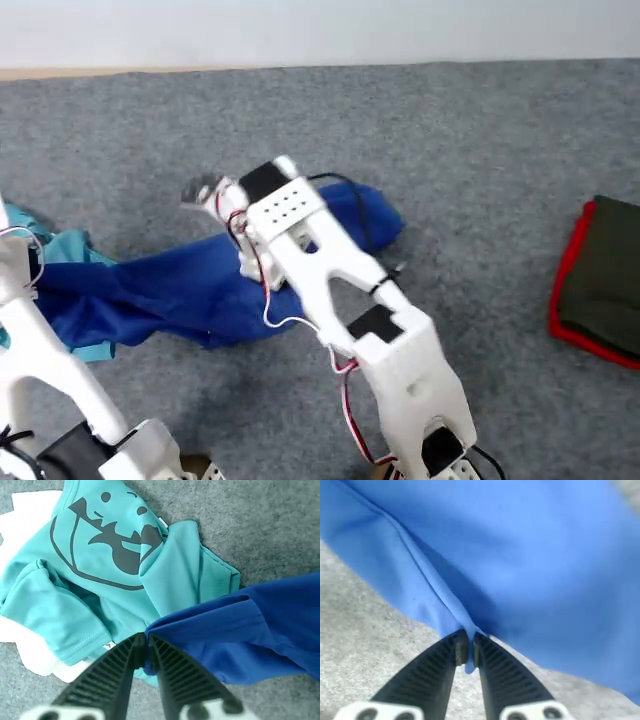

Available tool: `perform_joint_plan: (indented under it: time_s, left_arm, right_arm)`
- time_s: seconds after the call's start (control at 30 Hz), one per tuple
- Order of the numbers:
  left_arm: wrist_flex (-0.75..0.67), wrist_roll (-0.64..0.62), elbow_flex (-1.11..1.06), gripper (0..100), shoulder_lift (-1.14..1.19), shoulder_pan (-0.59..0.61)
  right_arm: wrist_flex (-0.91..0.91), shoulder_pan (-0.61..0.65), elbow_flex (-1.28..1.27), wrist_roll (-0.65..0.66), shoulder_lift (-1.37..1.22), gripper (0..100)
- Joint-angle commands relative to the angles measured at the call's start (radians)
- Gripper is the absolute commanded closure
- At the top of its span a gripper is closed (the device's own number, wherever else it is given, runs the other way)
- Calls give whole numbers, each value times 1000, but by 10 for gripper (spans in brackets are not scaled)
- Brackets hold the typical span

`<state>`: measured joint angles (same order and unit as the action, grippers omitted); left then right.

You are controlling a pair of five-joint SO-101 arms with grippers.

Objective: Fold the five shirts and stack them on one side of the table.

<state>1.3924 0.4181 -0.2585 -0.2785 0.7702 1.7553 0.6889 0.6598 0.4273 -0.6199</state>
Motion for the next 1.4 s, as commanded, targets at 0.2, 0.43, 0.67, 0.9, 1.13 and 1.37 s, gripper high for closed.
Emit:
perform_joint_plan:
  time_s: [0.2, 0.43, 0.67, 0.9, 1.13, 1.37]
  left_arm:
    - [161, -8, 348, 995, -43, -94]
    - [298, -8, 753, 995, -43, -338]
    - [244, -9, 1130, 995, -40, -493]
    - [158, -9, 1386, 995, -43, -502]
    - [80, -3, 1543, 995, -43, -503]
    - [74, -2, 1650, 995, -43, -503]
  right_arm:
    - [38, -240, 32, 17, 489, 987]
    - [2, -355, 143, 118, 750, 987]
    - [-114, -467, 238, 172, 918, 987]
    - [-217, -591, 276, 198, 1070, 987]
    - [-283, -711, 276, 216, 1170, 987]
    - [-312, -760, 278, 224, 1233, 987]
